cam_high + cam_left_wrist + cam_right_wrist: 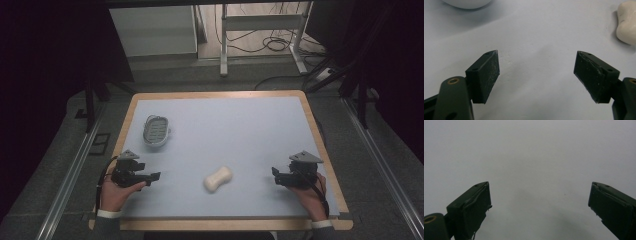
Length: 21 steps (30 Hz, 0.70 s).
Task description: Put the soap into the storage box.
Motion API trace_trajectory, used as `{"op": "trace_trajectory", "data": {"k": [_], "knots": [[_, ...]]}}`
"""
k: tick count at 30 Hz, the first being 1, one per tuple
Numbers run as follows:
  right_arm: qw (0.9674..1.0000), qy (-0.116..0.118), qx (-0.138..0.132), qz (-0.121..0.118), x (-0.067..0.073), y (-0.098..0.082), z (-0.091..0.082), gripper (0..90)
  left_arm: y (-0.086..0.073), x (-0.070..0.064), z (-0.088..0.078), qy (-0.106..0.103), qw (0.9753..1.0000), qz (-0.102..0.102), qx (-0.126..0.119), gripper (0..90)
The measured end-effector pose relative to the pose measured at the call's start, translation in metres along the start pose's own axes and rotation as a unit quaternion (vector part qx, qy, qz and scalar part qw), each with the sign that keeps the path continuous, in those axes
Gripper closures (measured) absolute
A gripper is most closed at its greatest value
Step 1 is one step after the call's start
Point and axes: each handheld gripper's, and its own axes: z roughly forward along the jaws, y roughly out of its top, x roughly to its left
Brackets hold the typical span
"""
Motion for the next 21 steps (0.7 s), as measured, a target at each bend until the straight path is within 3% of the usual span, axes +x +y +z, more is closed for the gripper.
{"op": "trace_trajectory", "data": {"k": [21], "knots": [[0.9999, 0.010, -0.001, 0.010, -0.011, -0.006, -0.009, 6.0, 0.004, -0.008, -0.005, 0.015, 0.9998, 0.012, 0.011, 20.4]]}}
